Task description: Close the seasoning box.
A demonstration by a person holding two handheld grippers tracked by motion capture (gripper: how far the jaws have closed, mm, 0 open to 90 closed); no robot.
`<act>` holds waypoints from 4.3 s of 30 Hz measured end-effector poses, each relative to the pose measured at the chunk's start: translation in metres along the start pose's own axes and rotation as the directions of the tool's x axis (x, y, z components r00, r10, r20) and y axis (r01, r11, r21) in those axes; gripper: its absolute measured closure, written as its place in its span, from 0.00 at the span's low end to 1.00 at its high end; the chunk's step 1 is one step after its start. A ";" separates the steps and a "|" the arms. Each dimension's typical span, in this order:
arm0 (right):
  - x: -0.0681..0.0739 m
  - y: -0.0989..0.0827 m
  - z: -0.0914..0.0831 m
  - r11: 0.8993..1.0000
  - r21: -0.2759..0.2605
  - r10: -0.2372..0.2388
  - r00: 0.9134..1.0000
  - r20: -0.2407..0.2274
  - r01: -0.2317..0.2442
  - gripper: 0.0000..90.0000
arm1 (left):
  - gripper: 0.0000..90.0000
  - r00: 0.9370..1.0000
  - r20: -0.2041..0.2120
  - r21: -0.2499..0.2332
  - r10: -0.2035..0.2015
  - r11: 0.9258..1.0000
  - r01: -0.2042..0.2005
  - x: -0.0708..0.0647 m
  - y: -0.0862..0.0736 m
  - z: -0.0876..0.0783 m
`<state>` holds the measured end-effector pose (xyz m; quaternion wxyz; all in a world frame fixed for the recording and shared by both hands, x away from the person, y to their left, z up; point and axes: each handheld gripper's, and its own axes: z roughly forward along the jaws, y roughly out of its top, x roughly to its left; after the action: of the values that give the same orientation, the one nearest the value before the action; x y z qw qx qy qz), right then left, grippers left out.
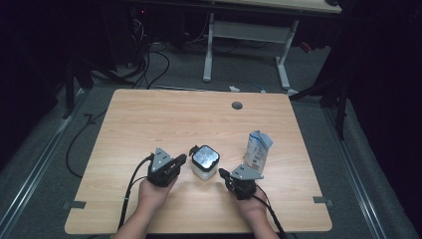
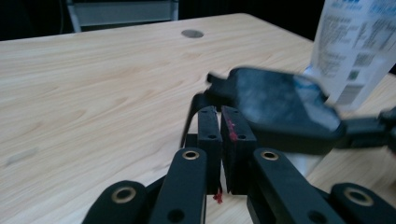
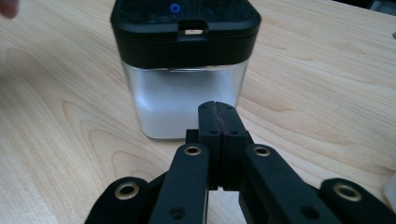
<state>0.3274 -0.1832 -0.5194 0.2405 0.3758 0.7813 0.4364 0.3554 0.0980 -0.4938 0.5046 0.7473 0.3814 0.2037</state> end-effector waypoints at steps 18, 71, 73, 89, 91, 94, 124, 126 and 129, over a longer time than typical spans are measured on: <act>-0.012 0.002 0.004 0.999 0.034 0.001 0.997 0.074 -0.003 1.00 | 0.67 0.986 -0.169 0.095 -0.013 0.995 0.029 0.074 -0.057 -0.067; 0.008 0.017 0.018 1.000 -0.004 -0.011 0.999 0.033 0.011 1.00 | 0.55 0.984 -0.176 0.071 -0.040 0.996 0.053 0.076 -0.060 -0.074; 0.012 0.016 0.016 1.000 -0.005 -0.016 1.000 0.025 0.016 1.00 | 0.55 0.984 -0.177 0.070 -0.038 0.996 0.051 0.076 -0.060 -0.074; 0.039 0.013 0.013 0.999 -0.023 -0.031 0.999 -0.023 0.030 0.99 | 0.55 0.984 -0.176 0.072 -0.035 0.996 0.048 0.076 -0.061 -0.074; 0.040 0.013 0.013 0.999 -0.023 -0.032 0.999 -0.024 0.031 0.99 | 0.55 0.984 -0.176 0.074 -0.034 0.996 0.048 0.076 -0.061 -0.074; 0.040 0.014 0.012 0.999 -0.026 -0.031 0.999 -0.026 0.030 0.98 | 0.55 0.984 -0.175 0.074 -0.033 0.996 0.046 0.076 -0.061 -0.073; -0.039 -0.045 -0.075 0.990 -0.067 0.138 0.974 0.182 -0.127 0.79 | 0.55 0.984 -0.177 0.089 -0.029 0.995 0.046 0.068 -0.064 -0.078; -0.041 -0.045 -0.077 0.988 -0.076 0.145 0.970 0.198 -0.132 0.79 | 0.55 0.983 -0.179 0.087 -0.029 0.995 0.045 0.068 -0.064 -0.078; -0.042 -0.045 -0.076 0.989 -0.077 0.139 0.971 0.195 -0.126 0.78 | 0.55 0.984 -0.177 0.084 -0.027 0.996 0.042 0.066 -0.063 -0.078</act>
<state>0.2825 -0.2703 -0.5180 0.2999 0.4614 0.7119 0.4364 0.3201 0.2087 -0.5244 0.4392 0.7410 0.4458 0.2434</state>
